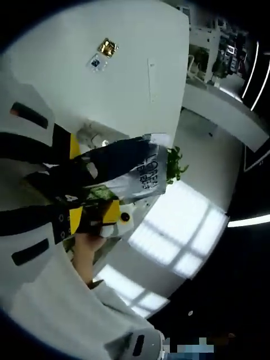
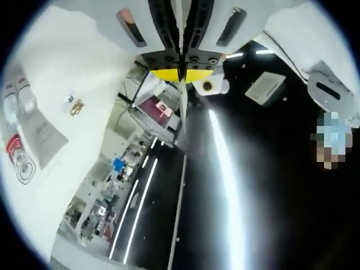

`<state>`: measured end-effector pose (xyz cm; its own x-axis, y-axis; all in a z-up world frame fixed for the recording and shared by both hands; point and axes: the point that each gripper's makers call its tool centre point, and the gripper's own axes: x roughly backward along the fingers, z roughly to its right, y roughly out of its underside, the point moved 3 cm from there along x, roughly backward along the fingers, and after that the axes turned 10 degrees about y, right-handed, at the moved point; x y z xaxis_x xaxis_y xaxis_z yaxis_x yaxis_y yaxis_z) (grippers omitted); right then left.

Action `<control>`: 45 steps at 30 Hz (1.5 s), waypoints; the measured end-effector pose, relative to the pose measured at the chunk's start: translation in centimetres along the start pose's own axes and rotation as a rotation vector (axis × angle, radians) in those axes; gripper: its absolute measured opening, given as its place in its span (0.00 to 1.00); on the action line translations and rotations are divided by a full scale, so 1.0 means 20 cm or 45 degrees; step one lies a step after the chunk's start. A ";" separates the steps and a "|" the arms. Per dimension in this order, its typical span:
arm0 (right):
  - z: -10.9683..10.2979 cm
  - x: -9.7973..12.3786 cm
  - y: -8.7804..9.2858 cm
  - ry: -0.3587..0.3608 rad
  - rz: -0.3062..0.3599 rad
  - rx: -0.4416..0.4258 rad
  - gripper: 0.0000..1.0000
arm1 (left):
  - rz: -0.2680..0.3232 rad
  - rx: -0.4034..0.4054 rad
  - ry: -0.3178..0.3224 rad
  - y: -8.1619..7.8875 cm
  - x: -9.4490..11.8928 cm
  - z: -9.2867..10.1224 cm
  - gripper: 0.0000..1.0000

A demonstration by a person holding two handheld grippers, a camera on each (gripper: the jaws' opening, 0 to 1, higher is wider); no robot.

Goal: Arrange the skincare products in the storage area until every visible bottle or jar stands upright without overlapping.

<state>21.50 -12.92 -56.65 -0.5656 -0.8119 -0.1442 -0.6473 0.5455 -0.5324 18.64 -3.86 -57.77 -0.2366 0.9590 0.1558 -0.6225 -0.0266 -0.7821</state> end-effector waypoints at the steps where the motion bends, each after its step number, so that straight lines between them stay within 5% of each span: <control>1: 0.00 0.00 0.00 0.004 0.003 -0.009 0.01 | 0.031 0.021 -0.003 0.00 0.00 0.00 0.22; 8: 0.01 -0.01 0.04 0.037 0.026 -0.068 0.01 | 0.134 0.134 -0.066 0.08 -0.02 -0.01 0.22; 14: -0.01 -0.03 0.02 -0.011 0.091 -0.195 0.01 | 0.198 0.239 -0.038 0.13 -0.03 -0.01 0.24; 23: 0.06 -0.02 -0.01 0.067 0.129 -0.203 0.01 | 0.355 0.307 -0.058 0.09 0.00 -0.03 0.10; 26: 0.11 -0.01 0.00 0.161 0.101 -0.131 0.01 | 0.385 0.357 -0.056 0.09 -0.01 -0.01 0.00; 30: 0.14 0.00 0.01 0.256 0.041 0.022 0.01 | 0.356 0.348 -0.159 0.13 -0.03 -0.05 0.00; 38: 0.16 0.03 0.06 0.309 -0.074 0.234 0.05 | 0.329 0.411 -0.173 0.17 -0.02 -0.07 0.00; 45: 0.16 0.05 0.10 0.320 -0.154 0.335 0.23 | 0.298 0.421 -0.190 0.21 -0.03 -0.08 0.00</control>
<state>21.27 -13.19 -60.48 -0.6221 -0.7730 0.1243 -0.5821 0.3506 -0.7337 17.31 -4.11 -62.13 -0.4904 0.8656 0.1015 -0.7387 -0.3511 -0.5754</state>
